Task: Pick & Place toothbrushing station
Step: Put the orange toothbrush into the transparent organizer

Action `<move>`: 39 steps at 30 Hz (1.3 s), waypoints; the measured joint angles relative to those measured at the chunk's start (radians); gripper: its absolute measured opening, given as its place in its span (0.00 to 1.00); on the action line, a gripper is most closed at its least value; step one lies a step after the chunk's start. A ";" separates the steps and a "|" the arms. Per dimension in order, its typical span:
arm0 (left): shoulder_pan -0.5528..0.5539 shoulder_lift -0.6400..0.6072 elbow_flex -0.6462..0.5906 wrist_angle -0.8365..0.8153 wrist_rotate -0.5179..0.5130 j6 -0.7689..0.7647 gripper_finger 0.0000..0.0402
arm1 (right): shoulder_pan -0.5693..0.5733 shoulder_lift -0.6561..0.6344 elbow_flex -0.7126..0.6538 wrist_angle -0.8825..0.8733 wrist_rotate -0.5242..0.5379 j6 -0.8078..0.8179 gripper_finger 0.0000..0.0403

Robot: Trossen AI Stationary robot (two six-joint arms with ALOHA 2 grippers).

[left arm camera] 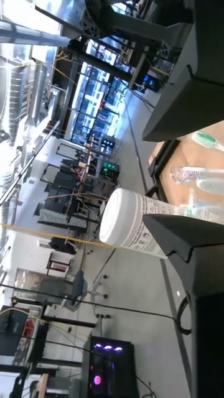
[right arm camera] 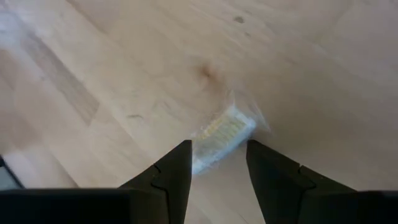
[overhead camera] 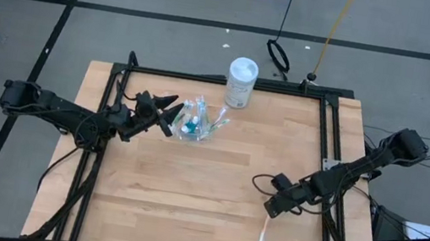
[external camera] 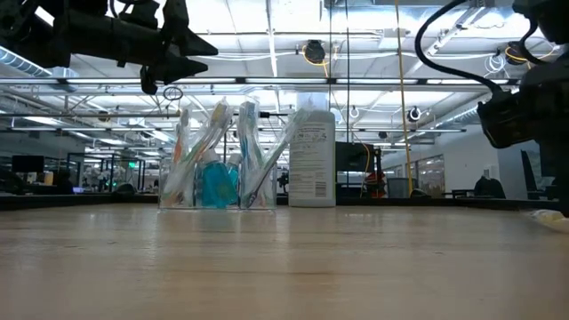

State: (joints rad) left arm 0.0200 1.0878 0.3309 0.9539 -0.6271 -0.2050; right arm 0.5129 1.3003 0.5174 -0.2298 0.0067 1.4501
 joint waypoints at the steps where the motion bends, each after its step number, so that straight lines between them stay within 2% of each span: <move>1: 0.000 0.000 0.000 0.000 0.000 0.000 0.52 | 0.000 0.003 -0.005 0.012 0.008 -0.012 0.36; 7: 0.000 0.000 0.000 -0.010 0.000 0.000 0.52 | -0.010 0.008 -0.012 0.069 0.064 -0.138 0.29; 16: 0.000 0.000 0.000 -0.015 0.001 -0.014 0.52 | -0.056 0.011 -0.016 0.233 0.191 -0.384 0.04; 18: 0.000 0.000 0.000 -0.015 0.001 -0.014 0.52 | -0.072 0.011 -0.016 0.279 0.228 -0.456 0.01; 21: 0.000 0.000 0.000 -0.015 0.001 -0.014 0.52 | -0.099 0.011 -0.016 0.392 0.280 -0.580 0.02; 25: 0.000 0.000 0.000 -0.015 0.001 -0.020 0.52 | -0.157 0.011 -0.015 0.603 0.293 -0.806 0.00; 31: 0.000 0.000 0.000 -0.015 0.007 -0.040 0.52 | -0.267 0.010 -0.014 0.986 0.307 -1.239 0.00; 35: 0.000 0.000 0.000 -0.015 0.130 -0.037 0.52 | -0.343 0.009 -0.013 1.185 0.306 -1.435 0.00; 39: 0.000 0.016 0.004 -0.012 0.198 -0.047 0.52 | -0.409 0.010 -0.013 1.176 0.283 -1.490 0.00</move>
State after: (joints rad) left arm 0.0198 1.1037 0.3351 0.9419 -0.4289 -0.2519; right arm 0.1038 1.3098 0.5049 0.9467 0.2895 -0.0399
